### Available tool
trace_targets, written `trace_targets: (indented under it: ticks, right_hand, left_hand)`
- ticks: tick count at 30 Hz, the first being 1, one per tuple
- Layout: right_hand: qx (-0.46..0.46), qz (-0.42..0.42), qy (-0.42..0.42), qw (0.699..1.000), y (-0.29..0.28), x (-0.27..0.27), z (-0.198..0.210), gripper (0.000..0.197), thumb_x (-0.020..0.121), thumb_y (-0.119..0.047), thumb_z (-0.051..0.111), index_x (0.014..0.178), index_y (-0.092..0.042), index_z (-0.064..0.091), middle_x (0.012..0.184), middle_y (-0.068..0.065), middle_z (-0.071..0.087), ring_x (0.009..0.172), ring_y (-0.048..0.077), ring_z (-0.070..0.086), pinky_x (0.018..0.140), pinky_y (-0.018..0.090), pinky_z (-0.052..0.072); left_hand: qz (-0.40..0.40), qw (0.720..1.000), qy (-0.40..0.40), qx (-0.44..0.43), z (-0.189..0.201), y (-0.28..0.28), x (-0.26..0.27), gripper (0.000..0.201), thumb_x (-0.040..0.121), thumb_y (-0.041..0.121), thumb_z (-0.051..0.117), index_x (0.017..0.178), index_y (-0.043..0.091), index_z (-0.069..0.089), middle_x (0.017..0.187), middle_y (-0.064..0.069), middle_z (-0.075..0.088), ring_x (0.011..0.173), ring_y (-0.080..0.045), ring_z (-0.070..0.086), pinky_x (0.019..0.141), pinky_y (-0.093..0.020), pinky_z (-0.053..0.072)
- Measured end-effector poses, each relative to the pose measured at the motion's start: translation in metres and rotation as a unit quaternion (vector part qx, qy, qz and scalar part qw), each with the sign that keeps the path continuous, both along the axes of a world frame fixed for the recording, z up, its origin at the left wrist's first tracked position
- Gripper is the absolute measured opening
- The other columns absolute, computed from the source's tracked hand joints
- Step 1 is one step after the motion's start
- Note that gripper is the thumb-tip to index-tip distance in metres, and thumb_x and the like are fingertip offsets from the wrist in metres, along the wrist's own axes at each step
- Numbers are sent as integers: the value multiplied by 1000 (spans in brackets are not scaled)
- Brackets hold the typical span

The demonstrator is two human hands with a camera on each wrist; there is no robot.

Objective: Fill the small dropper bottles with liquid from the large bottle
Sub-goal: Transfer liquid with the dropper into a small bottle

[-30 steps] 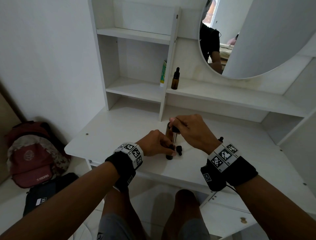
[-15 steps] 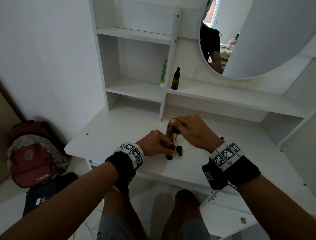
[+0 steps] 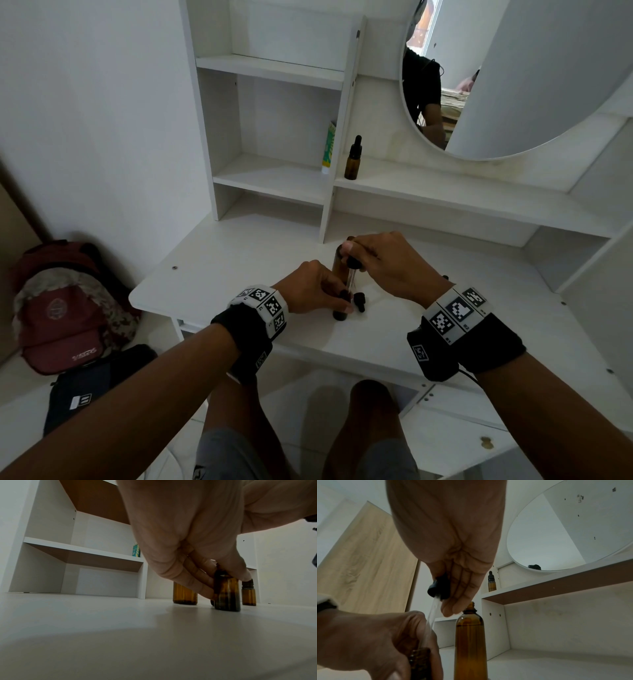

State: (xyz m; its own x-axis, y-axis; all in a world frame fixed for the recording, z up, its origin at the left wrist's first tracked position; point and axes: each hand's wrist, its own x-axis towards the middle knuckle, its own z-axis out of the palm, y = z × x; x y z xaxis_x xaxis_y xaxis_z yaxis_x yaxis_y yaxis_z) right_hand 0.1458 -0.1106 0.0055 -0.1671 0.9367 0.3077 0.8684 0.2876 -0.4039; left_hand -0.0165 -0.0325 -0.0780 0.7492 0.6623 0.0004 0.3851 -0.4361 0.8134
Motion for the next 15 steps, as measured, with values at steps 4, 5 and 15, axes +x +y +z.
trace_targets:
  ticks: [4,5,15]
  right_hand:
    - [-4,3,-10,1000,2,4,-1,47,101,-38,40,80,-6,68,69,7,69,60,24,65,64,41,53]
    - [-3,-2,-3,1000,2,4,2,48,101,-39,40,82,-5,68,70,8,69,62,25,65,65,41,54]
    - [178,-86,160,967,16,15,46,38,101,-36,44,101,-7,70,79,1,71,64,-9,64,63,3,47]
  left_hand:
    - [-2,1000,-6,1,1,-1,0,27,75,26,85,98,13,80,93,0,78,88,-10,73,90,-31,58]
    - [-2,1000,-7,0,1,-1,0,27,74,26,85,98,13,80,92,0,78,88,-10,73,89,-30,58]
    - [2,1000,-16,-10,2,-2,-1,28,74,26,86,99,15,80,91,5,78,84,-3,71,85,-20,57]
